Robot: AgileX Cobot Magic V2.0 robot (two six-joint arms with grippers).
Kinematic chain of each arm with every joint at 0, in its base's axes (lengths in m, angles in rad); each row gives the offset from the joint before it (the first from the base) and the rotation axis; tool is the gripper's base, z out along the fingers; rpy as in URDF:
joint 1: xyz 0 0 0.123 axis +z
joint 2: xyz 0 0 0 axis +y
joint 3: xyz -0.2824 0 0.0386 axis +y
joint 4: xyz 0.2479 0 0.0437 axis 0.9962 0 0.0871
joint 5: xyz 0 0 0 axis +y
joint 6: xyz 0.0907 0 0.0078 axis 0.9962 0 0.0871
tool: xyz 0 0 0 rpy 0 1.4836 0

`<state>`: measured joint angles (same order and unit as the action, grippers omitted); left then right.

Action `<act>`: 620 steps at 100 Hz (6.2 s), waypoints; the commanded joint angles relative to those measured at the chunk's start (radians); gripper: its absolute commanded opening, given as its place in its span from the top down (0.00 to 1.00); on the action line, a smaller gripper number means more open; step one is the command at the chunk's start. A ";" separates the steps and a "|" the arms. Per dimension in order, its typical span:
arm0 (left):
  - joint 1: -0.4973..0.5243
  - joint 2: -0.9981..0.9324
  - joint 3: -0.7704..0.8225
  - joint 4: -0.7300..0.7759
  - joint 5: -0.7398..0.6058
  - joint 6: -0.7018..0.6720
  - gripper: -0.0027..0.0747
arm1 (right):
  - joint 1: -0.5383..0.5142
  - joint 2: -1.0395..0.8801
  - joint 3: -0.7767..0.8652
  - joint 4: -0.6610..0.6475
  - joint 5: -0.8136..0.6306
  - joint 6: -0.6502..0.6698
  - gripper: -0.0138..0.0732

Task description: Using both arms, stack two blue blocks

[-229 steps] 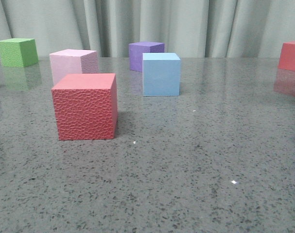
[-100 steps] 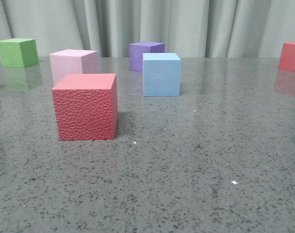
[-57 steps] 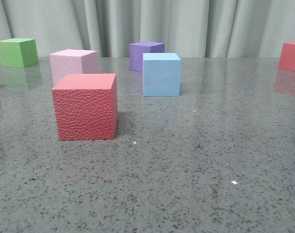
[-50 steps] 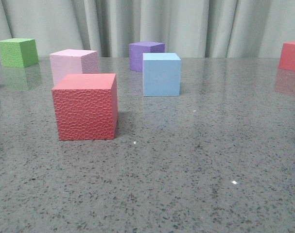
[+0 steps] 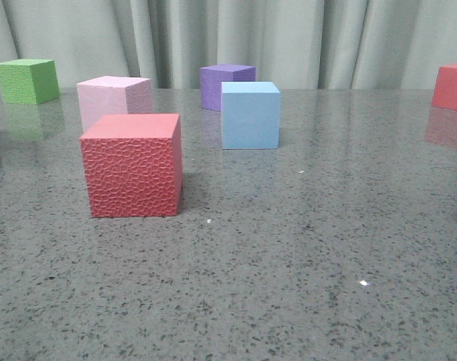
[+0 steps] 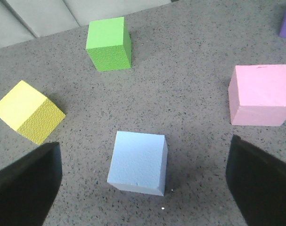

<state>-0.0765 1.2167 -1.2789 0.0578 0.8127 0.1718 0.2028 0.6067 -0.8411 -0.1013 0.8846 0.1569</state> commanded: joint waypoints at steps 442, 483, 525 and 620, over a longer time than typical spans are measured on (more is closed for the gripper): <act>-0.020 0.466 -0.552 -0.366 0.457 0.245 0.58 | -0.007 0.002 -0.024 -0.024 -0.102 -0.006 0.10; -0.277 0.515 -0.693 -0.364 0.345 0.299 0.58 | -0.007 0.002 -0.024 -0.024 -0.102 -0.006 0.10; -0.405 0.660 -0.822 -0.362 0.319 0.339 0.58 | -0.007 0.002 -0.024 -0.024 -0.102 -0.006 0.10; -0.455 0.696 -0.841 -0.389 0.320 0.550 0.58 | -0.007 0.002 -0.024 -0.023 -0.102 -0.006 0.10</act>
<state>-0.5245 1.9648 -2.0869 -0.2903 1.1576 0.6783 0.2028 0.6067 -0.8411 -0.1084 0.8522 0.1569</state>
